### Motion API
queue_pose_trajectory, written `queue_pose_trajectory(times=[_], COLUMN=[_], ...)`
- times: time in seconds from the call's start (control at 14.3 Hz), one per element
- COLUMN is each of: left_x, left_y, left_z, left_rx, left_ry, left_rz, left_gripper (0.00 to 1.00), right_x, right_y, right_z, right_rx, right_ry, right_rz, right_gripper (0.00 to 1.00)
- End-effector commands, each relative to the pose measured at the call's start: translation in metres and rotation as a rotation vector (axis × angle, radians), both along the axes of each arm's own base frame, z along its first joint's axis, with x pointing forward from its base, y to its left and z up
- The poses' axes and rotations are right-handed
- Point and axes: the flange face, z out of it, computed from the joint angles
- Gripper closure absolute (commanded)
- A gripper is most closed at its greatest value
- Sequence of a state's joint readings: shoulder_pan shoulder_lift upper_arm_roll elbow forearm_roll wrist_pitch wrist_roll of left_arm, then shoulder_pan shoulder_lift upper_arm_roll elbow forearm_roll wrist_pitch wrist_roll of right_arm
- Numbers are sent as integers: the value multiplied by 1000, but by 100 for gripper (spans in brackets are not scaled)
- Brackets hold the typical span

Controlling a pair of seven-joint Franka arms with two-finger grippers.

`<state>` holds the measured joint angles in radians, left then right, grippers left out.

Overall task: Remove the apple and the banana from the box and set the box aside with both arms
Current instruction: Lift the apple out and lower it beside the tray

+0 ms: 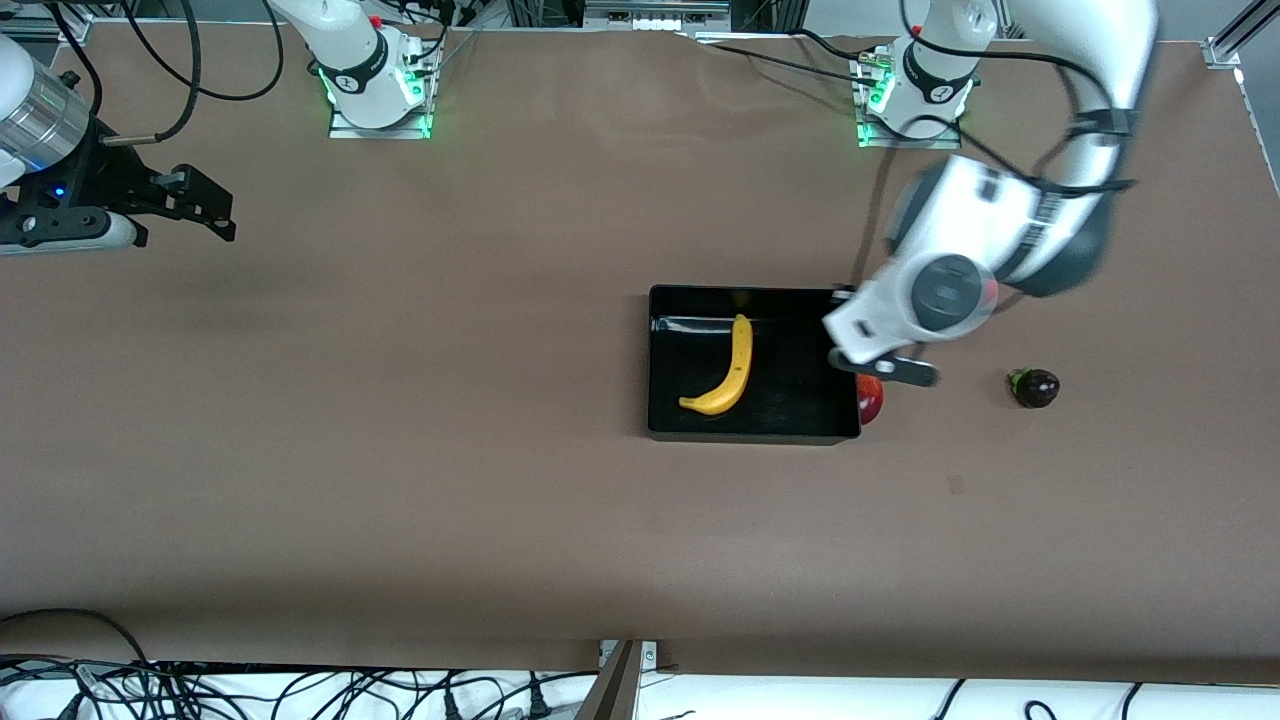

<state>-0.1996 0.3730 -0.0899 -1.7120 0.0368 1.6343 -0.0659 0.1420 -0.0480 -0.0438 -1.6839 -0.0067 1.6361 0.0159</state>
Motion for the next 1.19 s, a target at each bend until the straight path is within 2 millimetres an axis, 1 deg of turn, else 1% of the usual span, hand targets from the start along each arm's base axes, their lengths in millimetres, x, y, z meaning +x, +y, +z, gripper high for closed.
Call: queue_pose_trajectory(times=[0.0,0.07,0.14,0.28,0.49,0.56,0.63,0.7,0.77,0.84,0.91,0.98,1.05,1.12], left_x=[-13,-19,-26,-36,-72,-76,-75,-75,-75,-71,-66,-56,-42,-27], left_y=[68,88,101,112,109,109,109,108,106,102,95,85,65,41], left_z=[-33,-50,-70,-94,-143,-149,-147,-147,-146,-140,-122,-94,-59,-28], left_rx=[-63,-94,-119,-134,-147,-149,-149,-143,-142,-143,-140,-133,-124,-114], left_ry=[51,32,6,-29,-85,-103,-105,-105,-106,-114,-115,-123,-140,-151], left_rz=[-42,-65,-87,-94,-108,-110,-110,-94,-94,-101,-106,-101,-91,-66], left_gripper=[79,79,79,79,78,77,59,1,0,0,0,0,0,0], right_x=[0,0,0,0,0,0,0,0,0,0,0,0,0,0], right_y=[1,1,1,1,1,1,1,1,1,1,1,1,1,1], right_z=[6,6,6,6,6,6,6,6,6,6,6,6,6,6], right_rx=[-2,-2,-2,-2,0,-2,-2,-2,-2,-1,-2,-1,-1,-1], right_ry=[0,0,0,0,0,0,0,0,0,-2,0,-2,-2,-2], right_rz=[-4,-6,-4,-6,-6,-4,-4,-4,-6,-4,-4,-4,-4,-4], right_gripper=[0,0,0,0,0,0,0,0,0,0,0,0,0,0])
